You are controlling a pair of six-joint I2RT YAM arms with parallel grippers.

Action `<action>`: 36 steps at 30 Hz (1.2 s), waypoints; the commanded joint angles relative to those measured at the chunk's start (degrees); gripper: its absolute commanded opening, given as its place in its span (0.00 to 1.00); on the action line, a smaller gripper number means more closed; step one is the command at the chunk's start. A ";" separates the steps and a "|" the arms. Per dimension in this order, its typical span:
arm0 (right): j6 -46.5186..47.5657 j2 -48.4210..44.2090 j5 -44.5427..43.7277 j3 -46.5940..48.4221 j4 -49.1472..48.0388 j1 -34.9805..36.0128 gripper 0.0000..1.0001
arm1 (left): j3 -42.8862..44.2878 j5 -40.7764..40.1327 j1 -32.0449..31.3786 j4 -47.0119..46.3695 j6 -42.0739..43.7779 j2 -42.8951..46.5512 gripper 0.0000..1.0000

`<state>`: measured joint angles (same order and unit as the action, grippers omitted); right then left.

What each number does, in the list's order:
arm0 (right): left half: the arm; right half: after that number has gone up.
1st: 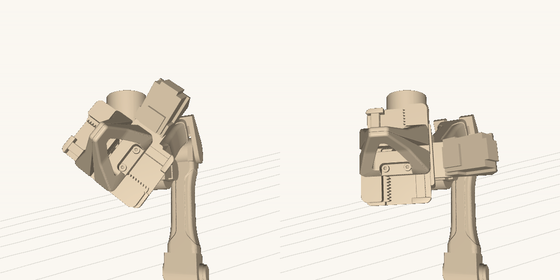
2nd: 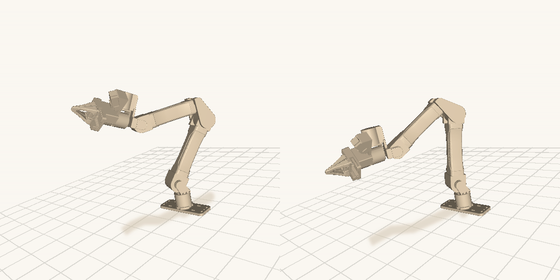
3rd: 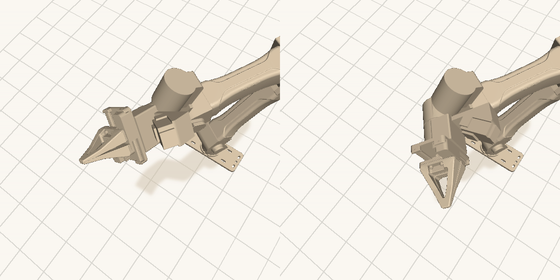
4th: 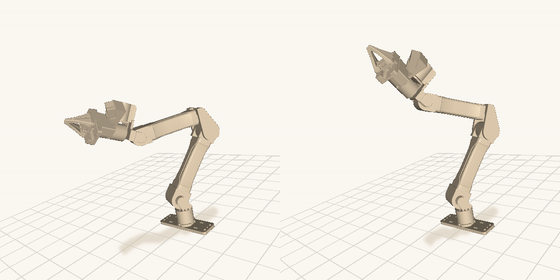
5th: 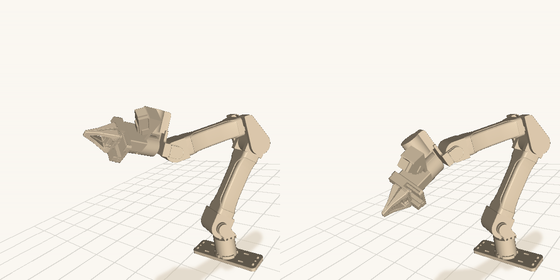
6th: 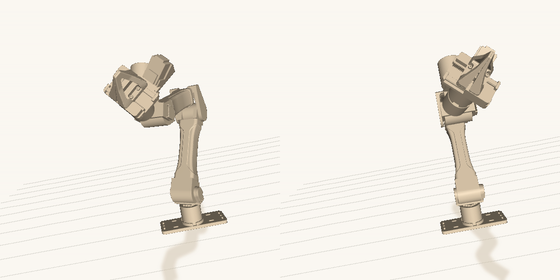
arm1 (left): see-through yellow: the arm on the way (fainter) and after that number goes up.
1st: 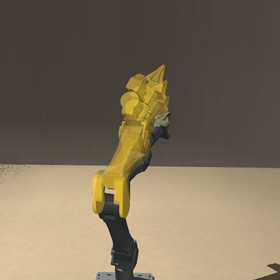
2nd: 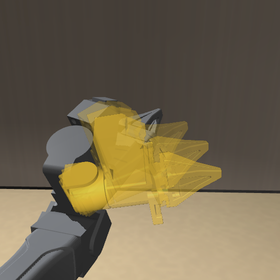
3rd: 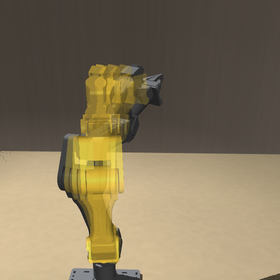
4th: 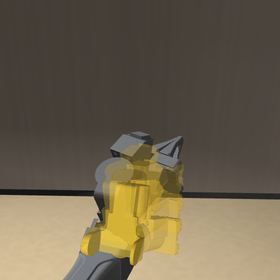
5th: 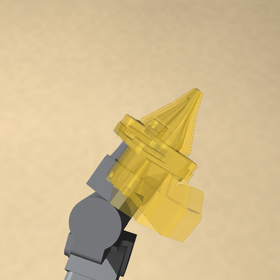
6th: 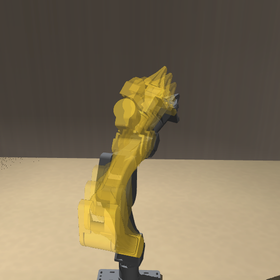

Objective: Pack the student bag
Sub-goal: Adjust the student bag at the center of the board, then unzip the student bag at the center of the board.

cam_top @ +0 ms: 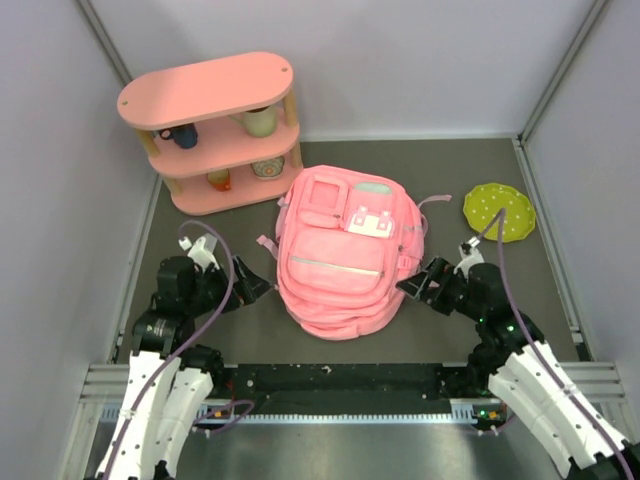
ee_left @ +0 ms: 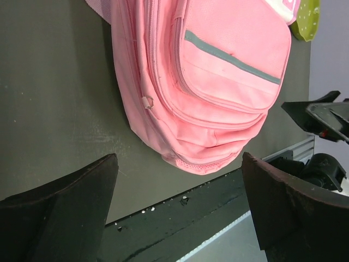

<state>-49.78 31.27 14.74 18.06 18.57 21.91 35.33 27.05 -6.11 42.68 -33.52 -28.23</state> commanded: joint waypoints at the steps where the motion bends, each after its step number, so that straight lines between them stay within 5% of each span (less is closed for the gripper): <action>1: -0.15 -9.44 3.18 3.02 9.44 0.41 0.88 | -0.44 -2.17 -0.13 0.39 -1.81 1.85 0.99; 6: 0.03 -13.42 6.34 5.58 13.25 0.41 0.89 | -0.02 -2.62 -0.13 -5.94 -1.90 -1.89 0.99; 15: 9.95 -4.47 5.40 15.32 16.85 0.41 0.88 | 3.16 1.86 -0.13 -9.10 -1.55 -8.77 0.99; 22: 31.36 5.11 -4.89 23.68 11.78 0.59 0.83 | -0.34 5.38 -0.13 -13.05 -2.51 -9.56 0.99; 27: 49.12 7.14 0.44 23.68 6.39 0.50 0.86 | -3.69 4.25 -0.66 -15.34 -3.40 -7.11 0.99; 30: 61.35 6.62 2.13 23.51 6.66 0.59 0.88 | -4.56 -1.98 -4.07 -15.52 -3.75 -5.35 0.99; 36: 76.22 6.78 5.55 22.10 8.41 0.50 0.90 | -8.87 -15.26 -21.29 -22.01 -7.61 -7.52 0.98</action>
<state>12.49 37.65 16.60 39.81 28.29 22.02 29.54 20.91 -20.05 28.36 -38.26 -33.74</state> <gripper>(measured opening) 0.903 0.986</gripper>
